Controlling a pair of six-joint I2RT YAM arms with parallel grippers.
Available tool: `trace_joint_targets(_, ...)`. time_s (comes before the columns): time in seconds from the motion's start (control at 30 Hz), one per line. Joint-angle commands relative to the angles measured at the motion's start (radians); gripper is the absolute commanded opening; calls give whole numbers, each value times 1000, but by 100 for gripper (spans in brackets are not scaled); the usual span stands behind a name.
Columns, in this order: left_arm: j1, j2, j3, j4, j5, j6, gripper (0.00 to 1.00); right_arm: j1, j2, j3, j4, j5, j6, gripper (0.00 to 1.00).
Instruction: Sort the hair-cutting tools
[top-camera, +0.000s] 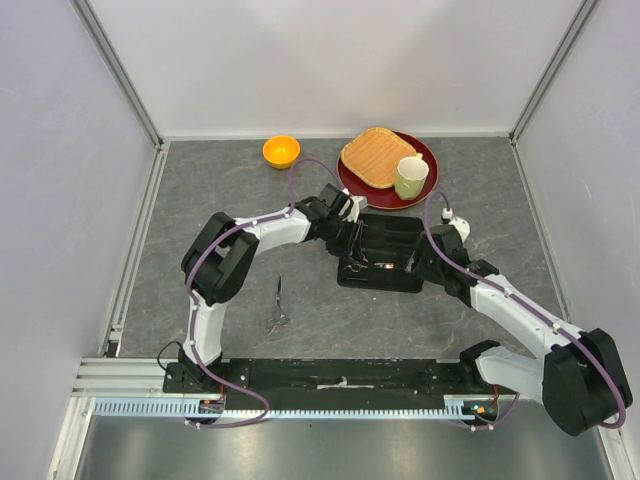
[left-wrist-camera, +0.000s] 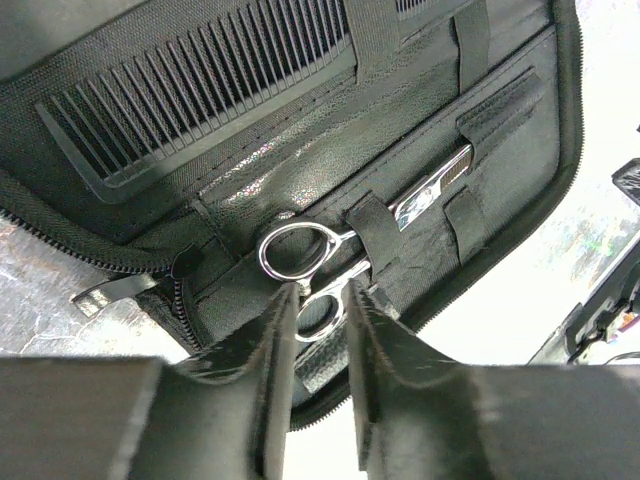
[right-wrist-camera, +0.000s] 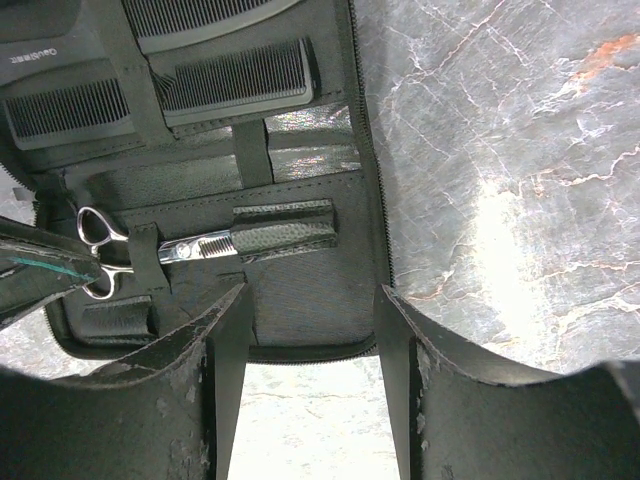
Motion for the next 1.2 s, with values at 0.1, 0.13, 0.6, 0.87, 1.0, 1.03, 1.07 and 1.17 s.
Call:
trace_joint_targets(0.1, -13, -113, -50, -1, -124, 46, 55, -5, -49, 56, -24, 16, -1, 60)
trace_joint_targets(0.13, -12, -152, -53, -8, -150, 40, 62, -5, -55, 56, -26, 18, -1, 61)
trace_joint_targets(0.6, 5, -393, -228, -332, -695, -152, 87, -3, -79, 53, -32, -82, 5, 63)
trace_joint_targets(0.87, 7, -544, -442, -419, -687, -322, 81, -2, -69, 27, -18, -111, 5, 63)
trace_joint_targets(1.0, 7, -643, -521, -429, -657, -365, 80, -2, -63, 10, -9, -117, 11, 63)
trace_joint_targets(1.03, 7, -655, -533, -429, -632, -374, 80, -3, -61, 4, -6, -123, 11, 63)
trace_joint_targets(1.07, 7, -655, -556, -428, -616, -379, 78, -2, -58, 2, -5, -128, 12, 64)
trace_joint_targets(1.17, 7, -641, -562, -442, -481, -379, 62, -2, -46, 2, 3, -135, 11, 63)
